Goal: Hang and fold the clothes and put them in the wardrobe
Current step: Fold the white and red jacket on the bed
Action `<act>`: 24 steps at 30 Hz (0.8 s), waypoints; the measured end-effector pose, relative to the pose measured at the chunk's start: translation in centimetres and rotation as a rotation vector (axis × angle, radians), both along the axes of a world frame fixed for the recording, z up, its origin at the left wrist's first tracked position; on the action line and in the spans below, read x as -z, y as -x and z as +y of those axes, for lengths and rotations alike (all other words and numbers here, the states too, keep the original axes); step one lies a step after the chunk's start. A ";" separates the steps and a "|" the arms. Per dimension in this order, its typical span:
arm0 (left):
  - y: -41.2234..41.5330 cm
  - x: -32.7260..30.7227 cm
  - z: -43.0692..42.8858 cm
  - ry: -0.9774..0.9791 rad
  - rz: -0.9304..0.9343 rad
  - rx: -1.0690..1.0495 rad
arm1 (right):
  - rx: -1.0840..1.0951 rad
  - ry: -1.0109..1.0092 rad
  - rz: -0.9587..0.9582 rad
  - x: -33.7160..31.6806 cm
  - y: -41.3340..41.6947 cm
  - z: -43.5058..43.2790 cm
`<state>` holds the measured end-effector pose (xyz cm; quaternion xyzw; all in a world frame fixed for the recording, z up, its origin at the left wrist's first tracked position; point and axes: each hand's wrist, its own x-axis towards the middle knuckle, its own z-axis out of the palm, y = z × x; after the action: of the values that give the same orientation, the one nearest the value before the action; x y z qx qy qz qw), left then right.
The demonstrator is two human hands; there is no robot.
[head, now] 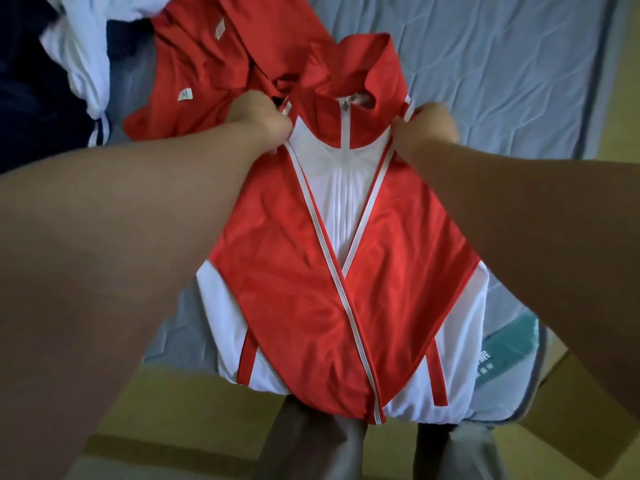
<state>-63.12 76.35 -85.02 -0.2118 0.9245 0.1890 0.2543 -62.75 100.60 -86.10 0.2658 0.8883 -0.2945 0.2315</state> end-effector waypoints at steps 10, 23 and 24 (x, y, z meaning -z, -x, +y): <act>4.9 -5.5 -0.8 -0.135 0.188 -0.148 | 0.329 0.393 0.252 -5.4 4.4 -0.5; 5.1 -12.5 -1.1 -0.215 0.446 -0.070 | -0.019 0.266 0.346 -12.5 6.5 1.4; 2.6 -12.5 -1.1 -0.199 0.473 -0.008 | -0.118 0.217 0.346 -12.4 4.1 1.9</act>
<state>-65.77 75.24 -72.50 -0.1394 0.9343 0.3244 0.0498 -66.86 102.50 -73.68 0.1324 0.8920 -0.4155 0.1194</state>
